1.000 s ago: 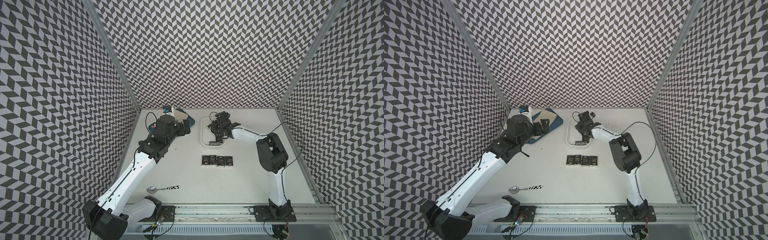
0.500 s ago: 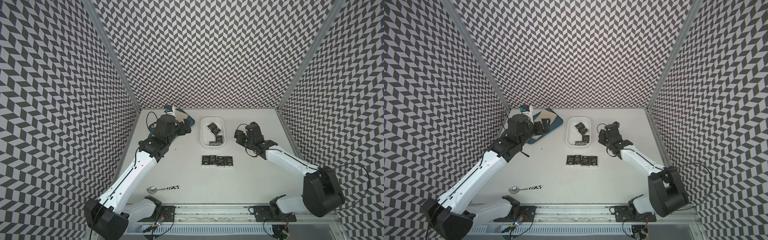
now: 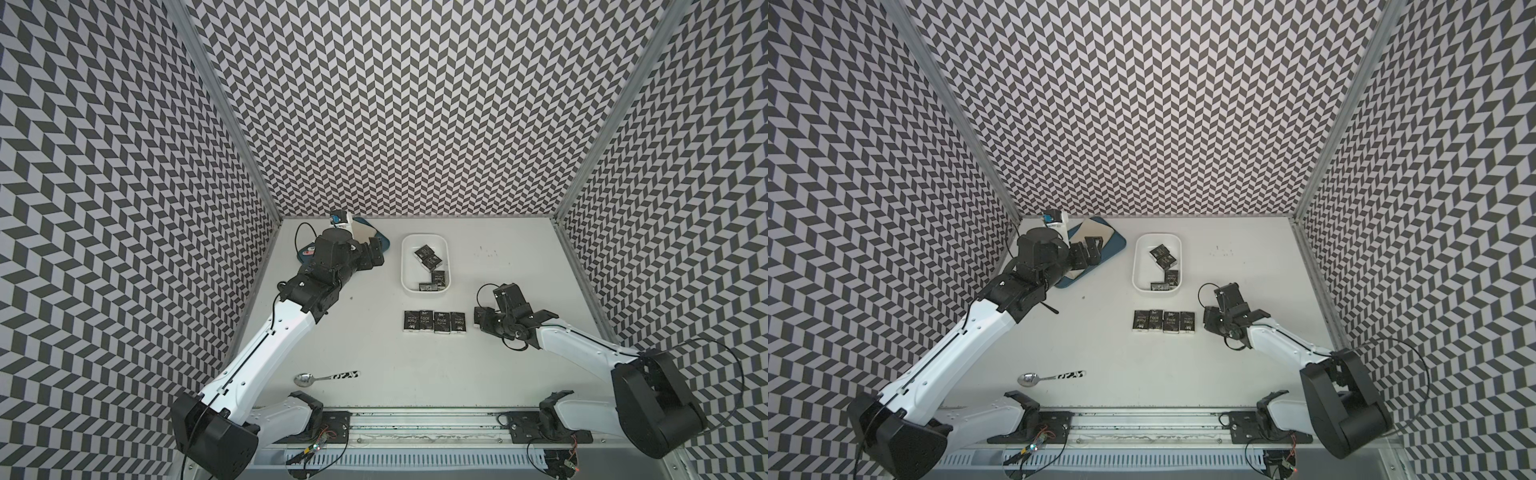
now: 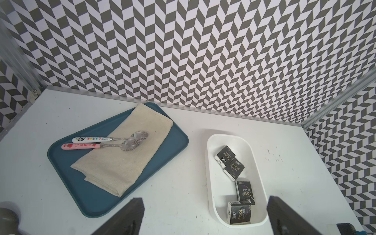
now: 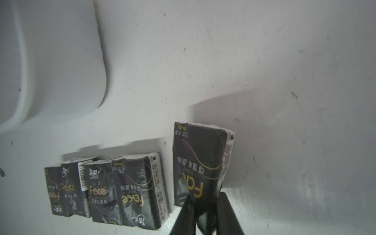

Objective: Take the pocket tissues out of the storage box
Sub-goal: Place the pocket tissues at the center of the board.

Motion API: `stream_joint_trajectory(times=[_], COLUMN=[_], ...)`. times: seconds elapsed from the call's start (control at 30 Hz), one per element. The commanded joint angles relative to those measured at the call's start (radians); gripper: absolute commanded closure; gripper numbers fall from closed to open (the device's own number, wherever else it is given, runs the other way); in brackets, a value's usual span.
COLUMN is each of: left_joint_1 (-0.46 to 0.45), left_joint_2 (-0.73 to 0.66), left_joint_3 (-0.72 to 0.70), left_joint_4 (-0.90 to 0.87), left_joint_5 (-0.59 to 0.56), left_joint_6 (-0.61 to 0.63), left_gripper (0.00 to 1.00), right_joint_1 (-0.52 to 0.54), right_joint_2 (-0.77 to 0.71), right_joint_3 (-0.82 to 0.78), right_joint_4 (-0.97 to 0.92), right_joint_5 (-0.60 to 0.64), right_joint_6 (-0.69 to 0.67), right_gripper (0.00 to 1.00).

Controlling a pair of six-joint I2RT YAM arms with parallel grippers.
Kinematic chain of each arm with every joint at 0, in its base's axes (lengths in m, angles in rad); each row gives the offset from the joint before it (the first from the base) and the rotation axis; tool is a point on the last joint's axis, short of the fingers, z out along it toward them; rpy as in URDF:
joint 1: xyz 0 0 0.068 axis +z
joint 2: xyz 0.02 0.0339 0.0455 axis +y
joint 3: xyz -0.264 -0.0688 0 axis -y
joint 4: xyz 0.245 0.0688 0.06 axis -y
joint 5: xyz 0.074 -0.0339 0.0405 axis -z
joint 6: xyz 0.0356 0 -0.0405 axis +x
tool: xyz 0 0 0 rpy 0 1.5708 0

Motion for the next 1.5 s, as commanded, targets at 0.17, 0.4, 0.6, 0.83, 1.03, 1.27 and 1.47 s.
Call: stream_joint_trajectory(times=[0.17, 0.4, 0.6, 0.83, 1.03, 1.27, 1.47], left_joint_1=[0.005, 0.005, 0.005, 0.005, 0.006, 0.005, 0.005], left_joint_2=[0.008, 0.005, 0.0, -0.001, -0.004, -0.004, 0.008], left_joint_3=[0.038, 0.044, 0.047, 0.047, 0.048, 0.051, 0.06], left_joint_4=[0.024, 0.017, 0.008, 0.008, 0.004, 0.002, 0.005], left_joint_5=[0.013, 0.012, 0.005, 0.009, 0.01, 0.01, 0.03], left_joint_6=[0.002, 0.005, 0.012, 0.01, 0.008, 0.003, -0.006], left_gripper=[0.01, 0.01, 0.01, 0.01, 0.01, 0.01, 0.01], right_joint_1=[0.003, -0.014, -0.04, -0.056, -0.065, -0.067, -0.066], right_joint_2=[-0.035, 0.001, 0.052, 0.06, 0.076, 0.092, 0.088], right_joint_3=[0.031, 0.084, 0.101, 0.046, 0.009, -0.006, -0.001], right_joint_4=[-0.032, -0.031, -0.013, 0.028, 0.065, 0.096, 0.079], right_joint_5=[0.062, 0.098, 0.079, 0.066, 0.045, 0.006, -0.002], right_joint_6=[-0.031, -0.038, -0.05, -0.057, -0.069, -0.142, -0.218], right_gripper=[0.58, 0.56, 0.65, 0.71, 0.72, 0.78, 0.81])
